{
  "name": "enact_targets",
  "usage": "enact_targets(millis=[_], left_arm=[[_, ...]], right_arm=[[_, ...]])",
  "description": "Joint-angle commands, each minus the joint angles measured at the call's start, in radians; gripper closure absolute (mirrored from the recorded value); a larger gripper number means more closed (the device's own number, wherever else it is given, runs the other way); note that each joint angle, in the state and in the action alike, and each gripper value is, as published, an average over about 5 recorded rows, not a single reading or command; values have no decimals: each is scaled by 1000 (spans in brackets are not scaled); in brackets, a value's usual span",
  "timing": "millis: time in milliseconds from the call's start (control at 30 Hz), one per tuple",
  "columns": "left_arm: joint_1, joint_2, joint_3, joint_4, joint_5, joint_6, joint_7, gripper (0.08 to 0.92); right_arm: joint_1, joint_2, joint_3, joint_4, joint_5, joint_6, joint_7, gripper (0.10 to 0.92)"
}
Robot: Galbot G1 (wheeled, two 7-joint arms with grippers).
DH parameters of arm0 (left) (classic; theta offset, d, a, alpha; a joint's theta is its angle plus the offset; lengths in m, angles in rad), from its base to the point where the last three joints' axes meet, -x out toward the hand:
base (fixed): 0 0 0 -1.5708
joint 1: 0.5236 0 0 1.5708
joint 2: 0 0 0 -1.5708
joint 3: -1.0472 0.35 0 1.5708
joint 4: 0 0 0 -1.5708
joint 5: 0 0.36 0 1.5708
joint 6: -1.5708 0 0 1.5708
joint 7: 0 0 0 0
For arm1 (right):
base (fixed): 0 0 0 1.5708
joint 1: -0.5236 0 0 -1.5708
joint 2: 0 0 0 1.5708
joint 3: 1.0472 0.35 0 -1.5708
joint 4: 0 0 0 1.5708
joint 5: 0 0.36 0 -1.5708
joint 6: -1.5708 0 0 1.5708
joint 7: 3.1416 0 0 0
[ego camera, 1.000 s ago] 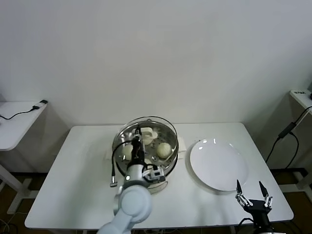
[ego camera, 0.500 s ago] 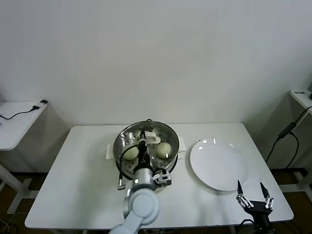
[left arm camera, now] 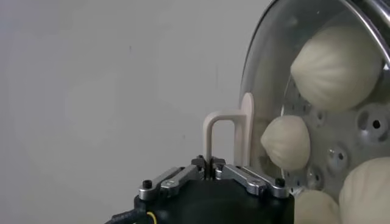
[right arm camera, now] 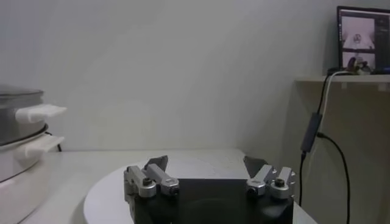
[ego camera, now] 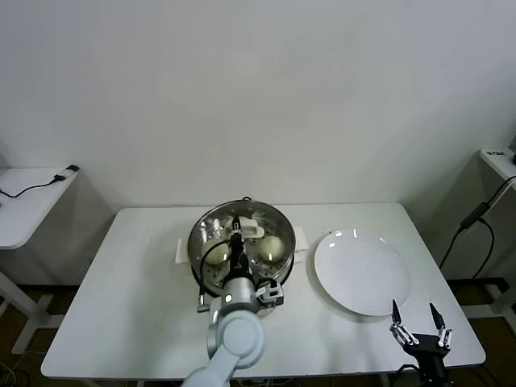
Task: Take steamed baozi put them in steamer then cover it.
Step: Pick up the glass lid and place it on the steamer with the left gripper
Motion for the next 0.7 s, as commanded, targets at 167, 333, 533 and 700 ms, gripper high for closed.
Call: enact_targets(millis=[167, 333, 533, 700], left_arm=[[-3, 12, 5, 11, -22, -4, -17, 861], [4, 26, 24, -56, -53, -8, -2, 852], [29, 92, 45, -187, -123, 9, 49, 709], [90, 166, 33, -274, -165, 17, 58, 561]], right_arm=[[-8, 10, -5, -11, -2, 11, -5, 203], [-11, 7, -7, -4, 1, 8, -12, 203], [-8, 3, -10, 2, 1, -10, -21, 203], [-2, 0, -20, -3, -2, -25, -27, 203]])
